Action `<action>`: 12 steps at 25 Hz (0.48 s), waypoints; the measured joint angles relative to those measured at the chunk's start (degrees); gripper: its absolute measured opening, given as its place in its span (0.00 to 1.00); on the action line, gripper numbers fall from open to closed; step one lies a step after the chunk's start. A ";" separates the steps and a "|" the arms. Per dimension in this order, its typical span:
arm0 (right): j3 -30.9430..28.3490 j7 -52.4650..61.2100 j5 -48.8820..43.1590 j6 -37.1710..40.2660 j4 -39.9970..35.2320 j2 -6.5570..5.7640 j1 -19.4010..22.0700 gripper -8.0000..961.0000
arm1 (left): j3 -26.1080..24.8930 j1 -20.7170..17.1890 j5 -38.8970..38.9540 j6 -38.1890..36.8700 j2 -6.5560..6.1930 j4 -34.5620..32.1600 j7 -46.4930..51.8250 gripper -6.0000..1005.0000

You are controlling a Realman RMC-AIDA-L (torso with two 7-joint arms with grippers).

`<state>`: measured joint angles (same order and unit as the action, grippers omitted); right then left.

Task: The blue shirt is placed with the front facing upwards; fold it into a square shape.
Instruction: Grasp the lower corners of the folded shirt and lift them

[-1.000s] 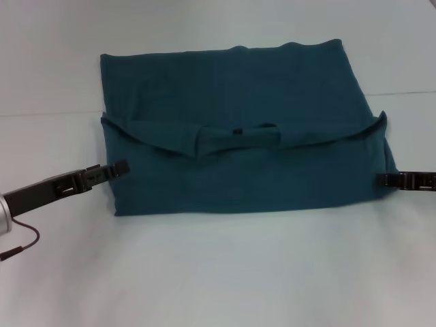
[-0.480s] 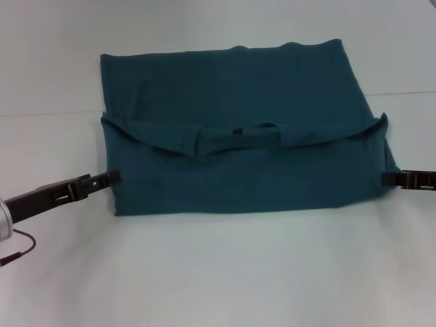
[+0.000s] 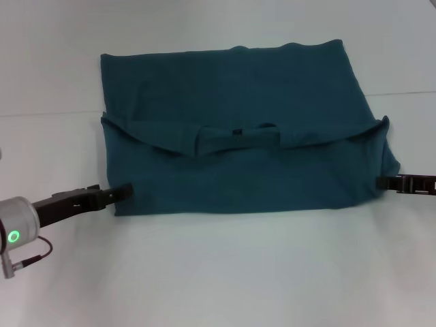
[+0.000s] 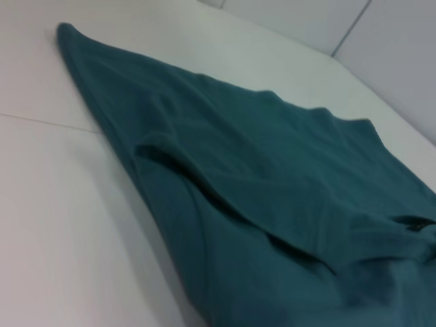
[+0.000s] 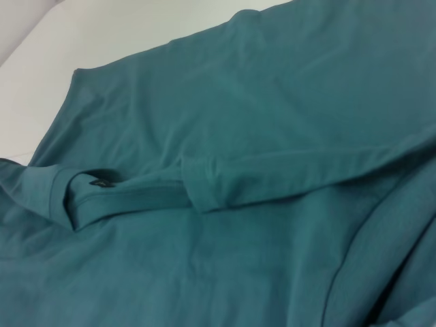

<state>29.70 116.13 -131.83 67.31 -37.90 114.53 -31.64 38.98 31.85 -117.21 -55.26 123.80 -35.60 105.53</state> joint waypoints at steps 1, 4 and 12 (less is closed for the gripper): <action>0.00 -0.12 0.01 0.17 0.00 0.08 0.00 0.01 | 0.47 0.22 0.07 0.44 0.00 0.22 0.00 0.86; 0.00 -0.37 0.26 0.57 0.00 0.13 0.11 0.01 | 1.02 1.04 0.08 1.62 0.07 1.10 -0.01 0.86; 0.00 -1.31 2.77 1.23 -0.04 -0.42 1.37 0.01 | 2.41 2.07 -0.04 3.60 0.13 2.57 -0.05 0.86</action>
<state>29.71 114.82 -129.06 68.55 -37.94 114.11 -30.27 41.39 33.92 -117.24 -51.66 123.93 -33.04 105.48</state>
